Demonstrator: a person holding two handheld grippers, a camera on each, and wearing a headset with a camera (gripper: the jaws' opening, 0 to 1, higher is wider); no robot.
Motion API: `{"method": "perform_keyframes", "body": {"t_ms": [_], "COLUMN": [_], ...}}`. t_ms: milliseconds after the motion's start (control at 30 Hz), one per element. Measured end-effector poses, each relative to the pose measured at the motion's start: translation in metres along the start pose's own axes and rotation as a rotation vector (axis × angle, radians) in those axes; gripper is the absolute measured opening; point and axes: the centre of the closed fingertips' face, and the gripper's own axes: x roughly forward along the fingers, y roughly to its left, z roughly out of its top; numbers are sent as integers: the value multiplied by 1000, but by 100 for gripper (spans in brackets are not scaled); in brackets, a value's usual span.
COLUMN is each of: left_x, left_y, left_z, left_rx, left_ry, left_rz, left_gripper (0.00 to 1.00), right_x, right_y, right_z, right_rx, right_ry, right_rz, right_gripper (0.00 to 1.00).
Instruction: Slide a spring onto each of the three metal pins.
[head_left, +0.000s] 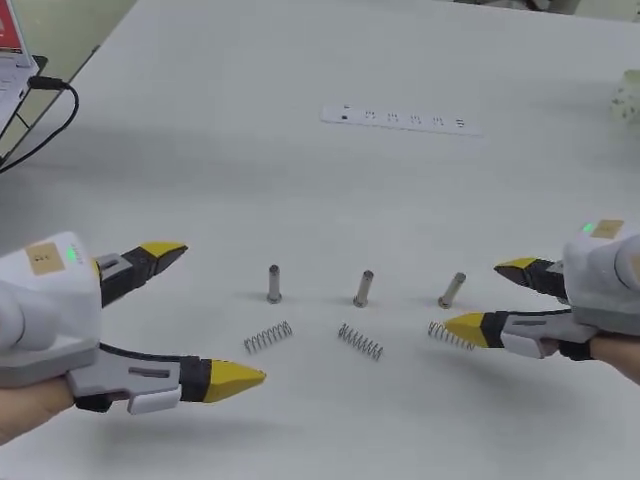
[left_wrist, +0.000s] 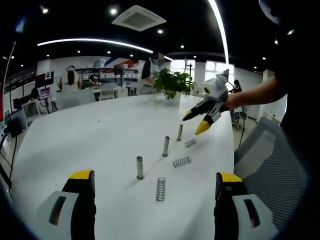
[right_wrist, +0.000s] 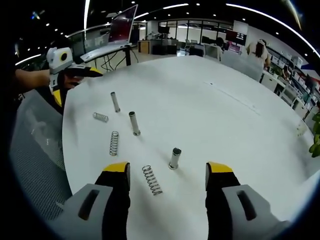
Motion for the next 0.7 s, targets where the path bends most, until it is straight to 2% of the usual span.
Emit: {"method": "perform_keyframes", "body": {"t_ms": [433,700], "left_x": [0,0], "left_y": [3,4], "left_z": [0,1], "left_rx": [-1,-1], "left_ry": [-3,-6], "left_rz": [5,9], "left_gripper": [98,98], "right_x": [1,4], "right_y": [3,11], "right_z": [-13,-22], "right_rx": [-29,-34], "right_ry": [45,73], "right_rz": [12,45], "right_gripper": [56,49]}}
